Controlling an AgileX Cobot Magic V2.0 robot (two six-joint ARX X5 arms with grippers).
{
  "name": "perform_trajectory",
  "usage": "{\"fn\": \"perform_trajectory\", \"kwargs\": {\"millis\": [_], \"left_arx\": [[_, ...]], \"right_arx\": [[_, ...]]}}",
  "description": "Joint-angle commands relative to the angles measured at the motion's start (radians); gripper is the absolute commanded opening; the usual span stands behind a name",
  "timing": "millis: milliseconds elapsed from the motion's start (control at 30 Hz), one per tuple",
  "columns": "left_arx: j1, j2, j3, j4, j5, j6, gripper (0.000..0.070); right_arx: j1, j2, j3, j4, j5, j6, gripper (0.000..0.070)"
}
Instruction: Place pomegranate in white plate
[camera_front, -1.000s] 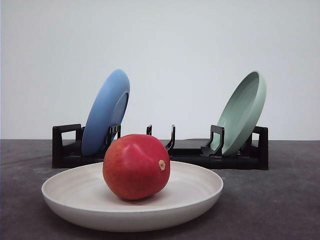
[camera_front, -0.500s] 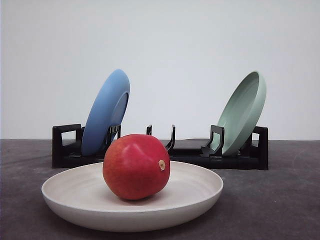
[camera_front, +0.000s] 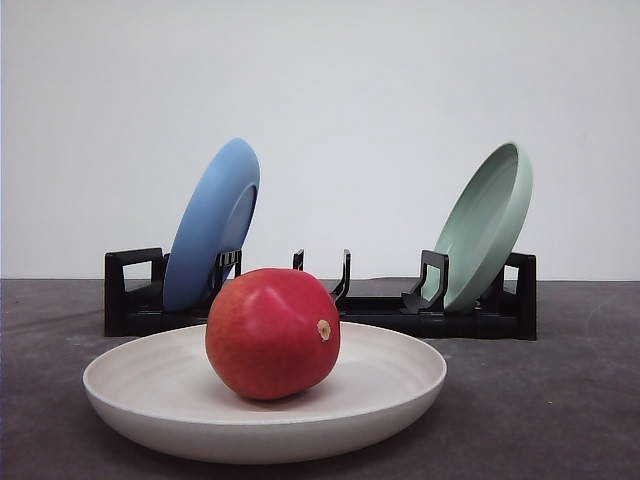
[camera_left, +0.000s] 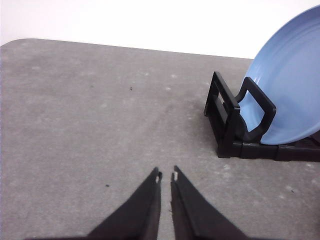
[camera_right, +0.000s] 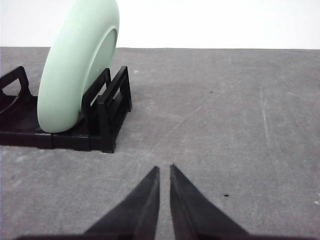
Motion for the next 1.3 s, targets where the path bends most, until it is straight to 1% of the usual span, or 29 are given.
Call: {"fn": "perform_trajectory", "kwargs": {"millis": [0,1267], "left_arx": [[0.001,0.0,-0.01,0.013,0.002,-0.005,0.0016],[0.001,0.0,-0.01,0.013,0.002,-0.005,0.0016]], "right_arx": [[-0.001,0.0,-0.005,0.011,0.0,0.011,0.0033],[-0.001,0.0,-0.005,0.011,0.0,0.011,0.0033]]}}
